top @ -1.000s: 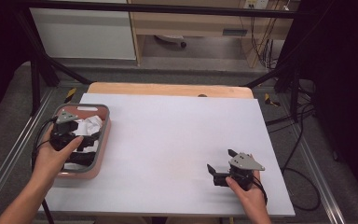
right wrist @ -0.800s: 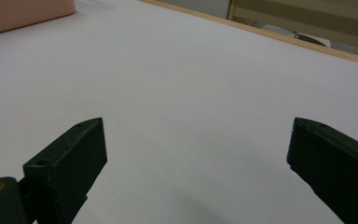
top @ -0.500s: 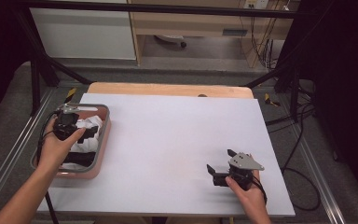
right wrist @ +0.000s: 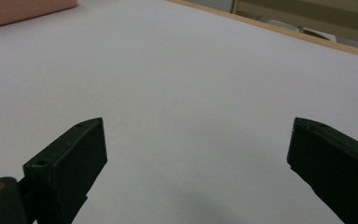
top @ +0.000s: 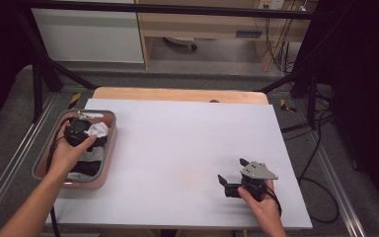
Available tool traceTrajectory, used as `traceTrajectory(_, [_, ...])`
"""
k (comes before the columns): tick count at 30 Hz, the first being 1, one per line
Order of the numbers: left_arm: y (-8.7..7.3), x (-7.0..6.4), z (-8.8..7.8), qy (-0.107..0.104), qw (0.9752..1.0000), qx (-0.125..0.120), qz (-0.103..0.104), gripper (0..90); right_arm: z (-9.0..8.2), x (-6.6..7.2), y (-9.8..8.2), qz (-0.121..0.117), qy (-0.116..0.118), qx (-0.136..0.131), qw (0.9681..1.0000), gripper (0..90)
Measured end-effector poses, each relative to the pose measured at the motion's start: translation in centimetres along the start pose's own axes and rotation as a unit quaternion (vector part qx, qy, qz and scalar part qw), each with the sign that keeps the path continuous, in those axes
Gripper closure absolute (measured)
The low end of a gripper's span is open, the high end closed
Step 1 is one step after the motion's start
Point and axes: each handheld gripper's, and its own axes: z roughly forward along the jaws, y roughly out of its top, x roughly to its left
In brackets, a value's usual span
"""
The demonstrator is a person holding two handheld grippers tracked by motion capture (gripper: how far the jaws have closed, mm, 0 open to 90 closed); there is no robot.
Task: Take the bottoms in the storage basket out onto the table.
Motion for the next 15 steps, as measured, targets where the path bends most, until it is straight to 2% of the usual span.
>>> traceTrajectory(3, [0.0,-0.1,0.3,0.001,1.0,0.006,-0.002,9.3,0.0,0.0,0.0,-0.002,0.001,0.0,1.0,4.9])
traceTrajectory(5, [-0.1,-0.2,0.6,0.01,0.9998,0.013,0.007,9.3,0.1,0.0,0.0,-0.003,0.003,0.001,1.0,4.9])
traceTrajectory(8, [-0.3,0.1,1.0,0.003,0.9997,0.026,0.001,8.1,0.1,0.0,0.0,-0.003,0.004,0.001,1.0,4.9])
traceTrajectory(11, [-0.4,0.3,1.2,0.007,0.9993,0.037,-0.002,7.6,0.1,0.1,0.0,-0.005,0.005,0.002,1.0,4.9])
traceTrajectory(15, [-0.7,0.4,1.4,0.01,0.9994,0.034,-0.005,7.9,0.1,0.1,0.0,-0.005,0.006,0.002,1.0,4.9])
